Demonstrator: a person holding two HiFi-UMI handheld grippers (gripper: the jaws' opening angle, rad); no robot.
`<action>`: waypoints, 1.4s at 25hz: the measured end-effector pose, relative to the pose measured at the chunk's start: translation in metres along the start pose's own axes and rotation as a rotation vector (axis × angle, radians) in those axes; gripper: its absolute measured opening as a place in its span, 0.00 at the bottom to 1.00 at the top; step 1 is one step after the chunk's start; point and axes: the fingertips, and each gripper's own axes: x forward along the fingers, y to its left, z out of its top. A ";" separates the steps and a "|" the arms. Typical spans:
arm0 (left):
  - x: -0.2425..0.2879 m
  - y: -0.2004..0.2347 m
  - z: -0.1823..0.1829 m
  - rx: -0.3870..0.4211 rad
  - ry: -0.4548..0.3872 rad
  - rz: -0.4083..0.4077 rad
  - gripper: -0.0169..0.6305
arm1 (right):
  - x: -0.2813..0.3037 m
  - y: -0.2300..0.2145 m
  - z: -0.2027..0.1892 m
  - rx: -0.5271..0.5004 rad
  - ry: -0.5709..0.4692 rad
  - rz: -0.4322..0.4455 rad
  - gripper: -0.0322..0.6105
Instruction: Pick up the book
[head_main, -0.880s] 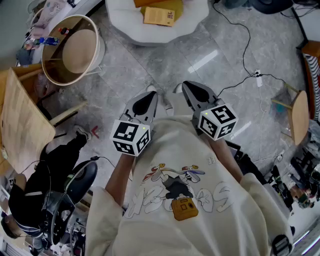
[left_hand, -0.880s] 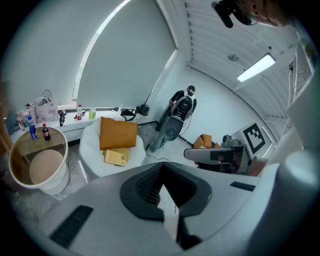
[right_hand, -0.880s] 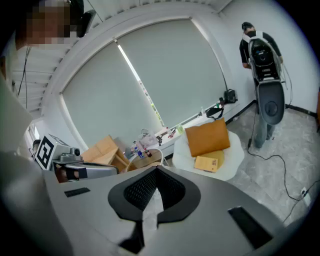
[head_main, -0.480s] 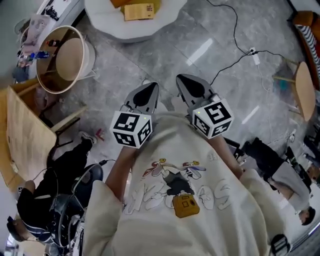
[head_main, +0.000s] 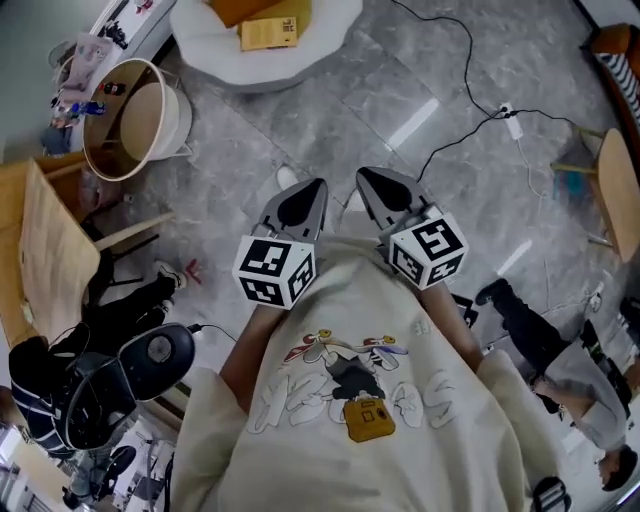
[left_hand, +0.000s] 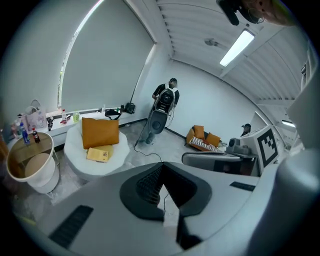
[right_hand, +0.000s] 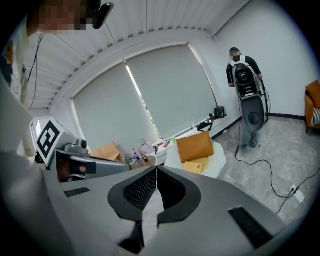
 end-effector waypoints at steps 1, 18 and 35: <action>0.003 -0.006 0.002 -0.007 -0.008 0.014 0.04 | -0.010 -0.011 0.001 0.016 -0.007 -0.003 0.09; 0.028 -0.051 0.014 0.143 0.053 0.013 0.04 | -0.064 -0.059 0.005 0.148 -0.156 -0.014 0.09; 0.081 0.094 0.137 0.072 -0.070 0.008 0.04 | 0.083 -0.098 0.094 0.082 -0.072 -0.101 0.09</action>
